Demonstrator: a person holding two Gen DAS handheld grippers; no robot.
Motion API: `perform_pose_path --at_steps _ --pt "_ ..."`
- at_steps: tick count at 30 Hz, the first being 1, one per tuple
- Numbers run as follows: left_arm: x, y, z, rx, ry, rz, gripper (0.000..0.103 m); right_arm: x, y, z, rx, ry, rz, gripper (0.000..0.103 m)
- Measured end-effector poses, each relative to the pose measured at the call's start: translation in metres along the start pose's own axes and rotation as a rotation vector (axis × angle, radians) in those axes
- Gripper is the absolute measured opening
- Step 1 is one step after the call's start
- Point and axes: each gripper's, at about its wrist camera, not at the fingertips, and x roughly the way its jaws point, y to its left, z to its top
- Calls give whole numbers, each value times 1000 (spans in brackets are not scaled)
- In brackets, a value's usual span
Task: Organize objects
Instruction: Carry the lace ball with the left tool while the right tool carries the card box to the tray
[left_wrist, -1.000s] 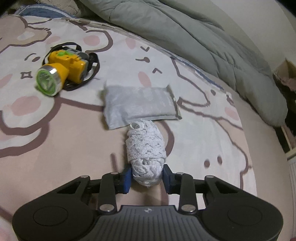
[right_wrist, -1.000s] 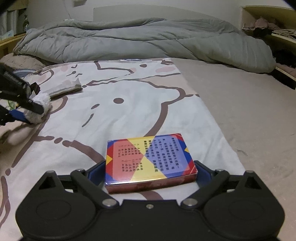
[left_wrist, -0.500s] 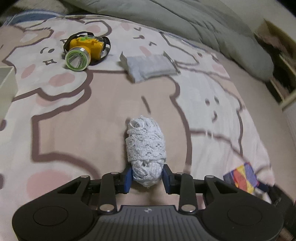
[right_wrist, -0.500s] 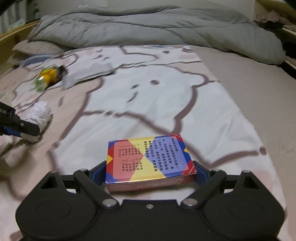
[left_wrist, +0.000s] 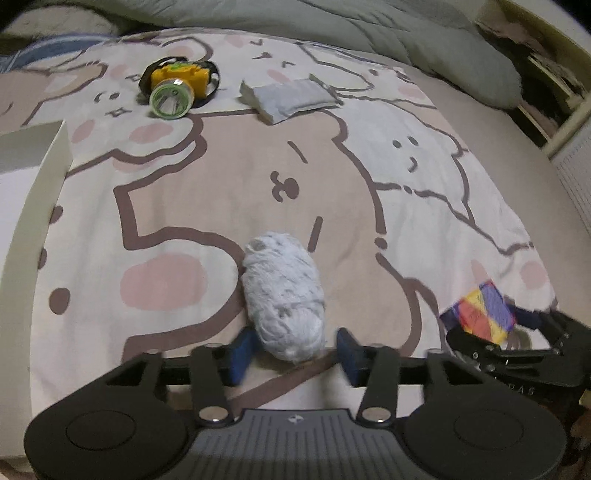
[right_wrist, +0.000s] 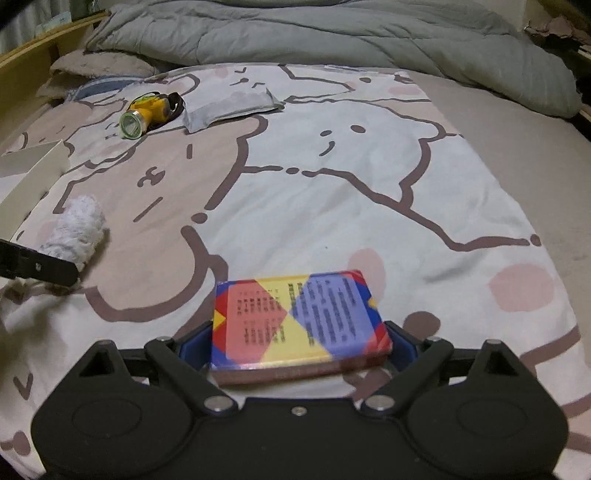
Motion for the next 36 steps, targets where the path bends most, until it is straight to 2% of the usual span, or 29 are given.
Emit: perform_pose_path --at_steps 2,6,8,9,15,19,26,36 --pt "2 -1 4 -33 -7 -7 63 3 -2 6 24 8 7 96" --pt "9 2 14 -118 -21 17 63 12 -3 13 33 34 12 97" --pt "12 7 17 -163 -23 29 58 14 -4 13 33 36 18 96" --pt "12 8 18 -171 -25 41 46 15 -4 13 31 34 22 94" --pt "6 9 20 -146 -45 45 41 10 -3 15 39 25 19 92" --pt "-11 10 20 -126 -91 45 41 4 1 19 52 10 17 92" --pt "-55 32 26 -141 -186 68 41 -18 23 45 53 -68 34 92" --pt "-122 99 22 -220 -291 159 41 -40 92 94 1 -158 143 92"
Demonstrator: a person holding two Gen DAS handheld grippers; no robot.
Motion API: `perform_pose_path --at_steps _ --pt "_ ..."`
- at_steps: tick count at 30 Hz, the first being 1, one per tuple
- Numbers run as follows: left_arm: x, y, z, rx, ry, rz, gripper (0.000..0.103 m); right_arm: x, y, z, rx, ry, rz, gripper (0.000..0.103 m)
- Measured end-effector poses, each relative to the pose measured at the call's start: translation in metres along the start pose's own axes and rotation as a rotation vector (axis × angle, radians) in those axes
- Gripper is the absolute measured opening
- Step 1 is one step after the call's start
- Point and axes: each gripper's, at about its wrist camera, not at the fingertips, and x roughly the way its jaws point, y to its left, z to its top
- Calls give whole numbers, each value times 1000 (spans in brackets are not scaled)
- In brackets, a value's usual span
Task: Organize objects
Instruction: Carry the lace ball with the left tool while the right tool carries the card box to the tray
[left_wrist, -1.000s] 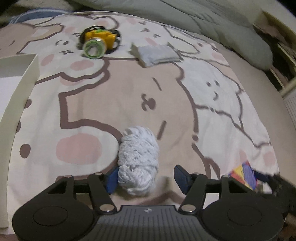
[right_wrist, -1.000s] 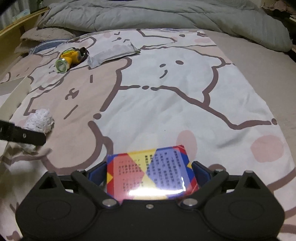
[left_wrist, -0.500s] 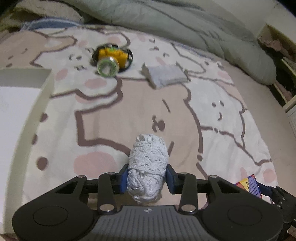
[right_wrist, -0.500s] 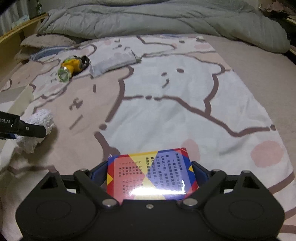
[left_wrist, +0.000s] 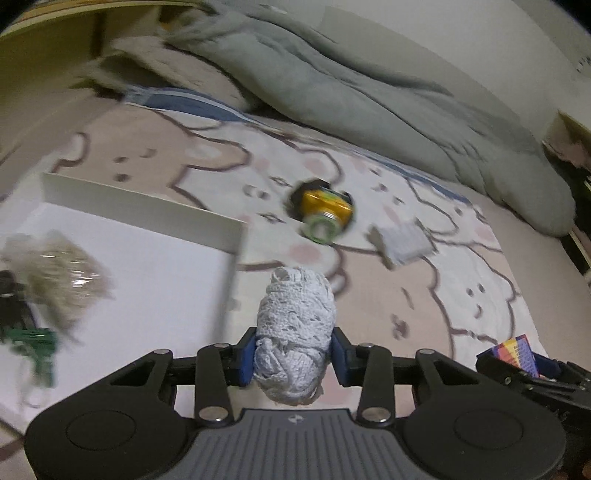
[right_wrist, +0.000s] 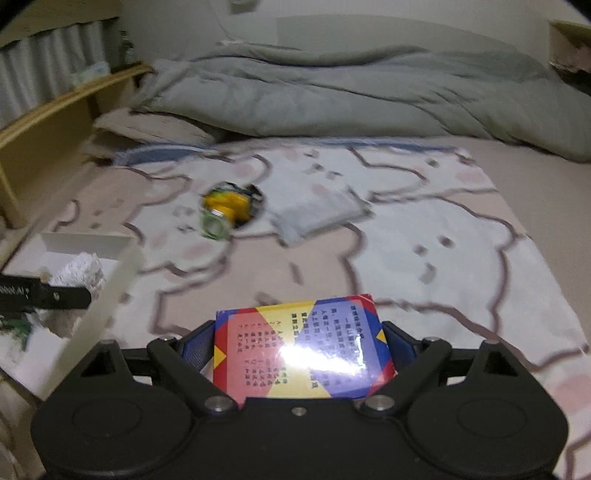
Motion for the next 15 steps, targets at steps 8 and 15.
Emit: perform_pose_path --at_steps 8,15 --pt "-25 57 2 -30 -26 89 41 13 65 22 -73 -8 108 92" --pt "-33 98 -4 -47 -12 157 41 21 118 29 -119 -5 204 92"
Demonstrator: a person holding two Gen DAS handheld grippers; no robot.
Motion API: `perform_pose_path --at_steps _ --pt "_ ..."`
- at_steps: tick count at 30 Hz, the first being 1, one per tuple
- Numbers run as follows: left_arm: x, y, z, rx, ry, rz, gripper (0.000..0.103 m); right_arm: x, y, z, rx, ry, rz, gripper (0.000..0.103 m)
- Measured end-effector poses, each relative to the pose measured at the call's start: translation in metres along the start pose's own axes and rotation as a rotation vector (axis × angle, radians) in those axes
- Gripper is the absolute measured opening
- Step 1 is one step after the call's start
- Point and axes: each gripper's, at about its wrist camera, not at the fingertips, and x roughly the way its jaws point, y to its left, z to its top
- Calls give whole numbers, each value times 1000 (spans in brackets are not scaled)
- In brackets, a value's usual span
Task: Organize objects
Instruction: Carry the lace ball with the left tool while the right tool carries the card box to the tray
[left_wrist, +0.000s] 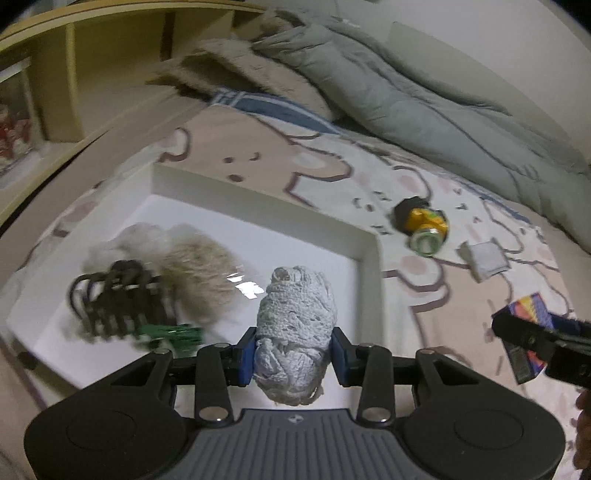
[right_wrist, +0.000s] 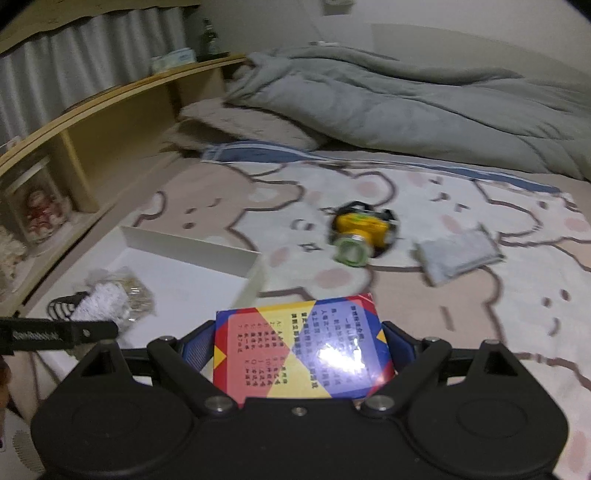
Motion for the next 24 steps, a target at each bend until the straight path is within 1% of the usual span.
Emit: perform_pose_path --at_steps 3,7,11,16,19,21,24 --pt "3 16 -3 8 20 20 41 6 19 3 -59 2 67 92" --pt "12 33 -9 24 64 32 41 15 46 3 -205 26 144 92" --pt "20 44 -18 13 126 -14 41 25 65 2 -310 71 208 92" --pt "37 42 -25 59 178 -38 41 36 86 -1 -443 123 288 92" --pt "52 45 -25 75 190 -5 41 40 98 -1 -512 154 321 92" --pt "54 48 -21 70 181 -4 42 43 104 -1 -547 171 337 93" --pt "57 52 -14 66 167 36 42 47 114 -1 -591 187 349 93"
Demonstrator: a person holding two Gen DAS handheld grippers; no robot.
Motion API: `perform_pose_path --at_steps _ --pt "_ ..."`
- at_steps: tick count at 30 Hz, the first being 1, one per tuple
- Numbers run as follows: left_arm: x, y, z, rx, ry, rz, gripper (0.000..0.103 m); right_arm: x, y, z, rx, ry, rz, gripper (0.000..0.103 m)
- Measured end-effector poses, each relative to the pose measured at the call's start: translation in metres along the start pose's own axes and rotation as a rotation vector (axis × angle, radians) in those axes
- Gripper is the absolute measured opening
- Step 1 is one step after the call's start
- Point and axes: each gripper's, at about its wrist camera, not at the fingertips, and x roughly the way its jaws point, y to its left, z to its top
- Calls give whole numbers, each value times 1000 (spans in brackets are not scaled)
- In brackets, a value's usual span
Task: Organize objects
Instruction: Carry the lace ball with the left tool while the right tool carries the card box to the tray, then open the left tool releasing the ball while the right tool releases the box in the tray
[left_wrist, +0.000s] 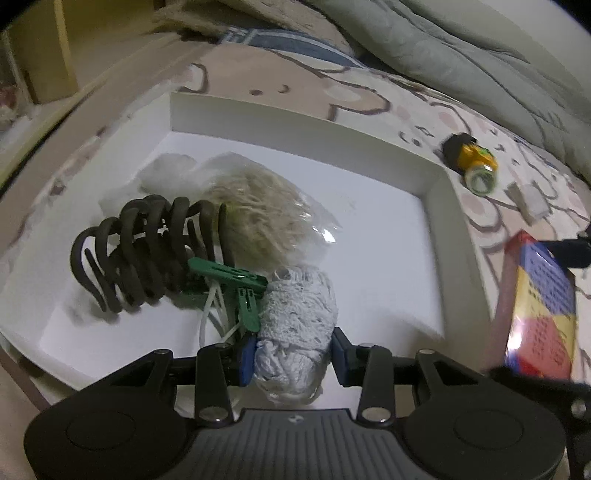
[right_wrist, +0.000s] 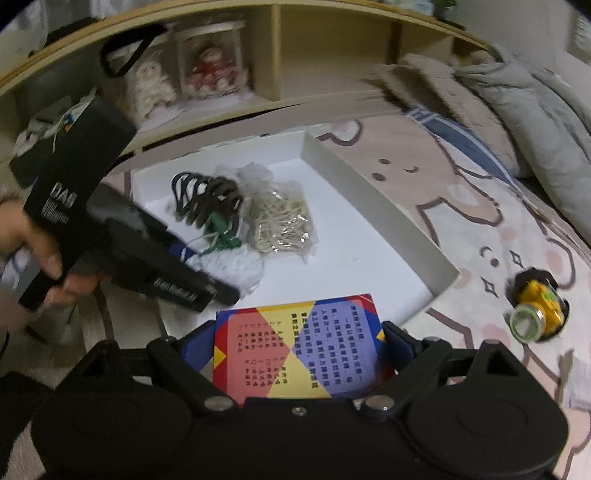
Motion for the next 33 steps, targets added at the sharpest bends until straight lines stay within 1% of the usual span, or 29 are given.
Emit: perform_pose_path --at_steps 2,3,9,11,12,13,14,15,16,19,27,33 --pt "0 3 3 5 -10 30 41 5 3 5 -17 7 4 92" --pt "-1 3 3 6 -10 32 41 7 3 7 -23 10 7 93" --pt "-12 7 4 -5 -5 -19 44 21 9 15 -65 31 47 93" --pt "-15 6 3 -3 -4 -33 47 25 11 17 -78 40 70 93" --pt "-17 6 2 -2 -4 -41 53 27 11 17 -83 42 79 93" --pt "-19 5 2 -1 0 -51 63 28 12 18 -83 45 83 93" --pt "-22 4 1 -1 2 -60 66 29 12 17 -79 50 82 94" --pt "-26 3 0 -1 -1 -66 67 30 12 17 -72 55 81 99" --pt "-28 1 -1 4 -2 -69 67 31 11 17 -64 57 78 101" --pt "-35 -4 -3 25 -7 -58 67 26 8 16 -35 56 95 101" --pt "-44 -8 -2 55 -13 -31 67 15 13 9 -47 62 89 101" --pt "-52 -10 -4 63 -5 -13 67 4 12 5 -16 49 52 101"
